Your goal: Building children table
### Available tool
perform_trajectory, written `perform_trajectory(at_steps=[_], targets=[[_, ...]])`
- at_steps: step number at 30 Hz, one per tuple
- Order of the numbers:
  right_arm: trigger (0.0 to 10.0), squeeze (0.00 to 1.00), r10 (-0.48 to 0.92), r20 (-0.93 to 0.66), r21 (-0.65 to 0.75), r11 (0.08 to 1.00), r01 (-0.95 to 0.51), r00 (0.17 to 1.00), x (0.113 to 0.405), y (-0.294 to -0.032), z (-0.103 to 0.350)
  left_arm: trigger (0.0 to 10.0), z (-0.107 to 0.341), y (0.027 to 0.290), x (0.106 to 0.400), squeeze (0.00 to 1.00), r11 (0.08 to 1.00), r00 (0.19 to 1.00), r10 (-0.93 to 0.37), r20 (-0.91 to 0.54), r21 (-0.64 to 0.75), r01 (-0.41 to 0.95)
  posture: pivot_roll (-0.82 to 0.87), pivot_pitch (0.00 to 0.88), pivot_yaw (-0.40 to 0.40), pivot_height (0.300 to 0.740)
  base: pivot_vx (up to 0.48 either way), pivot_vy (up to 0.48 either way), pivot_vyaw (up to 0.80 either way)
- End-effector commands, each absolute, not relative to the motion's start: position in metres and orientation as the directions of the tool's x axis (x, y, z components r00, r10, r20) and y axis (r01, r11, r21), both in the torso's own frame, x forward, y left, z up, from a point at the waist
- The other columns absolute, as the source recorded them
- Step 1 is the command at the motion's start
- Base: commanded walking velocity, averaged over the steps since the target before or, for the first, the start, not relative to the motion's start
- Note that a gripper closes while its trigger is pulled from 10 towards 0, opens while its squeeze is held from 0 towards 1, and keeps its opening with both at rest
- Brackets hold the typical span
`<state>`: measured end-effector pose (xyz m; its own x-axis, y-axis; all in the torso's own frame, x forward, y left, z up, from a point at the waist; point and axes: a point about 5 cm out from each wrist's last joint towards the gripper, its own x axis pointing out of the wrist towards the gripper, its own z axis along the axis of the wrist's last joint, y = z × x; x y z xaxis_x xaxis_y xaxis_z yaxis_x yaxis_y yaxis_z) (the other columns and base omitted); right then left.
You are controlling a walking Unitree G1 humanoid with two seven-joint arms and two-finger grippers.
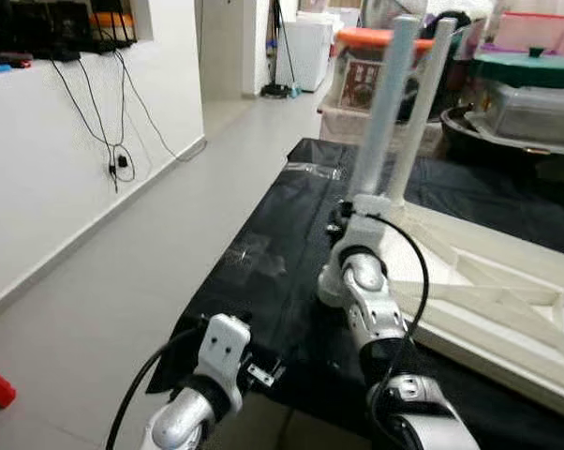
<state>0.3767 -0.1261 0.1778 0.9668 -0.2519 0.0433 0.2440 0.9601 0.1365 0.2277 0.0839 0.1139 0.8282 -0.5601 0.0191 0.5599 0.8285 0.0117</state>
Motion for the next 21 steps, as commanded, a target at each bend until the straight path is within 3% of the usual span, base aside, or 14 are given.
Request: perform_trajectory(at_steps=[1,2,4,5,7,8,13,16,18,21], targets=[[10.0,0.0,-0.272,0.032,0.241,0.936,0.256,0.962,0.368,-0.118,0.168,10.0,0.111,0.084,0.228,0.0,0.828,0.828,-0.56,0.011,0.016,0.56,0.15,0.0,-0.061,0.74,0.0,0.0,0.0],[10.0,0.18,-0.22,0.067,0.228,0.953,0.199,0.973,0.369,-0.109,0.171,10.0,0.111,0.084,0.229,0.0,0.829,0.829,-0.56,0.011,0.017,0.559,0.15,0.0,-0.064,0.74,0.0,0.0,0.0],[10.0,0.18,-0.185,0.093,0.215,0.963,0.161,0.978,0.369,-0.105,0.172,10.0,0.111,0.084,0.229,0.0,0.829,0.829,-0.56,0.011,0.017,0.559,0.15,0.0,-0.064,0.74,0.0,0.0,0.0],[10.0,1.0,-0.125,0.103,0.21,0.972,0.101,0.987,0.371,-0.1,0.17,10.0,0.111,0.084,0.23,0.0,0.829,0.829,-0.559,0.012,0.017,0.559,0.15,0.0,-0.064,0.74,0.0,0.0,0.0],[10.0,1.0,-0.09,0.103,0.192,0.979,0.069,0.991,0.372,-0.098,0.168,10.0,0.111,0.083,0.23,0.0,0.83,0.83,-0.558,0.012,0.016,0.558,0.15,0.0,-0.064,0.74,0.0,0.0,0.0],[10.0,0.0,-0.043,0.04,0.164,0.986,0.036,0.998,0.376,-0.102,0.16,10.0,0.11,0.083,0.231,0.0,0.831,0.83,-0.557,0.013,0.015,0.557,0.15,0.0,-0.066,0.74,0.0,0.0,0.0],[10.0,0.0,-0.044,-0.039,0.089,0.995,0.047,0.998,0.381,-0.113,0.156,10.0,0.109,0.083,0.232,0.0,0.831,0.831,-0.556,0.013,0.013,0.555,0.14,0.0,-0.064,0.74,0.0,0.0,0.0],[10.0,0.0,-0.012,-0.023,0.128,0.992,0.015,1.0,0.387,-0.122,0.165,10.0,0.109,0.083,0.233,0.0,0.831,0.83,-0.557,0.014,0.012,0.557,0.13,0.0,-0.064,0.74,0.0,0.0,0.0],[10.0,0.0,0.142,0.032,0.16,0.976,-0.145,0.989,0.393,-0.123,0.179,10.0,0.108,0.082,0.235,0.0,0.83,0.83,-0.558,0.014,0.012,0.558,0.14,0.0,-0.068,0.74,0.0,0.0,0.0],[10.0,0.0,0.231,0.033,0.171,0.957,-0.233,0.972,0.396,-0.121,0.182,10.0,0.108,0.082,0.236,0.0,0.83,0.83,-0.558,0.014,0.013,0.558,0.14,0.0,-0.068,0.74,0.0,0.0,0.0]])
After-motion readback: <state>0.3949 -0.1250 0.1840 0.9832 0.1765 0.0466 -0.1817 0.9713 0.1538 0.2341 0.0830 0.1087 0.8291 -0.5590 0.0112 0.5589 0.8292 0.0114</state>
